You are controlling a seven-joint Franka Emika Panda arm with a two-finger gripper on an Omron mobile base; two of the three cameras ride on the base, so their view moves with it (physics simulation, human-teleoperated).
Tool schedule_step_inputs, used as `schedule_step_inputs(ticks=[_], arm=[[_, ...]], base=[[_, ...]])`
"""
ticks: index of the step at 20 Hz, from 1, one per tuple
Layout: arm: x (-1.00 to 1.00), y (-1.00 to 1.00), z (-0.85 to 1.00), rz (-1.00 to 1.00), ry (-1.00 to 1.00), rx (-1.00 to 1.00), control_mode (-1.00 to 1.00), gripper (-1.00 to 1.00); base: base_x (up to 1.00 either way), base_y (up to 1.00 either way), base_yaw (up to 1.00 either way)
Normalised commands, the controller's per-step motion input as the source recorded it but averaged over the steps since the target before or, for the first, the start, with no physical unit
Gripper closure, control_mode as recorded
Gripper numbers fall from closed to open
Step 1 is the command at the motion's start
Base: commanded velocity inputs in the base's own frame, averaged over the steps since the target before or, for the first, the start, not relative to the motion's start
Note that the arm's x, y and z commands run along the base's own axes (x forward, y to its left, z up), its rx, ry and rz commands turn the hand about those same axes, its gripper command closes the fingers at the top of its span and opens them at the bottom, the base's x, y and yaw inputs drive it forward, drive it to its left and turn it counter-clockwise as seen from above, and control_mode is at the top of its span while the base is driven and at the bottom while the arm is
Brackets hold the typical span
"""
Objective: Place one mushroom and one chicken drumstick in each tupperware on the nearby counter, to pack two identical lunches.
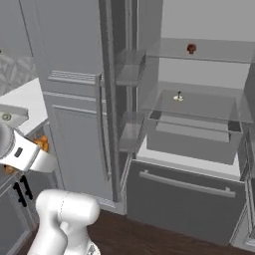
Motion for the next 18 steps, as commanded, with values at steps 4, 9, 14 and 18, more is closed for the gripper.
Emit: schedule_step_inputs(ticks=[4, 9, 14, 18], arm=[[0.00, 0.00, 0.00, 0.00, 0.00, 0.00, 1.00, 1.00], [0.00, 0.00, 0.00, 0.00, 0.00, 0.00, 1.00, 1.00], [0.00, 0.00, 0.00, 0.00, 0.00, 0.00, 1.00, 1.00], [0.00, 0.00, 0.00, 0.00, 0.00, 0.00, 1.00, 1.00]], base=[[-0.06, 0.97, 0.07], [0.33, 0.90, 0.19], [0.59, 0.25, 0.28], [0.78, -0.04, 0.38]])
